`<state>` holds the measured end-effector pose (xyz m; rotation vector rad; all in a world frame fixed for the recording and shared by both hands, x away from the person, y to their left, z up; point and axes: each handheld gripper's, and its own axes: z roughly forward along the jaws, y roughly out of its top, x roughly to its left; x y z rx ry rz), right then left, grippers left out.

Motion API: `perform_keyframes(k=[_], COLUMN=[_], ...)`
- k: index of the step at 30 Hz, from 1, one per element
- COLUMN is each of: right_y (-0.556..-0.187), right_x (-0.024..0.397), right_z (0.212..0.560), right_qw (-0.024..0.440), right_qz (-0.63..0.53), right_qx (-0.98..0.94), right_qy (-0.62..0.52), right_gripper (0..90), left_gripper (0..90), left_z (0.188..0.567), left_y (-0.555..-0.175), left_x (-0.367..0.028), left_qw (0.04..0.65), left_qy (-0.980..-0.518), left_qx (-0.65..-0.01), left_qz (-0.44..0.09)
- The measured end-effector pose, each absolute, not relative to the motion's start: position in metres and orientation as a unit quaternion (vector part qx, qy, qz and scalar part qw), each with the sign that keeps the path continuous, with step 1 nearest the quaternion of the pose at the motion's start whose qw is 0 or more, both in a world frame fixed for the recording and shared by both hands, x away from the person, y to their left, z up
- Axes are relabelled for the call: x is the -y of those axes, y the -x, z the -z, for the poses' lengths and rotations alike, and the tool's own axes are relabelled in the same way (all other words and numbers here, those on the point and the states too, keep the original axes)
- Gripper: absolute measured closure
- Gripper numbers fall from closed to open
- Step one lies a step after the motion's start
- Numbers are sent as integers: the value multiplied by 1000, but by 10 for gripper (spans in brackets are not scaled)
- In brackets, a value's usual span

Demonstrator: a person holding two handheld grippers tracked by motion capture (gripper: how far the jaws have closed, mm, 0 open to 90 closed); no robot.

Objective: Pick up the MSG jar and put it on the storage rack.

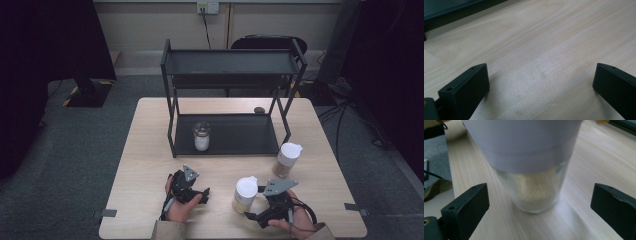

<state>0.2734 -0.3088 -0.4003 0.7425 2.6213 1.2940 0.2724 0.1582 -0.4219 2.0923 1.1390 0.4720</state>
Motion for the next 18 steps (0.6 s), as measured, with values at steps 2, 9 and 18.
perform_keyframes(k=[2,9,18], right_y=[-274,-275,-274], right_x=[308,306,303], right_z=[400,401,405], right_qw=[61,57,62], right_qz=[-433,-453,-469], right_qx=[-866,-854,-848], right_qy=[-243,-250,-240], right_gripper=[9,49,135], left_gripper=[0,0,0], left_z=[422,422,422], left_y=[-272,-272,-272], left_x=[-158,-158,-158], left_qw=[349,349,349], left_qy=[-807,-807,-807], left_qx=[-440,-440,-439], left_qz=[-182,-182,-182])
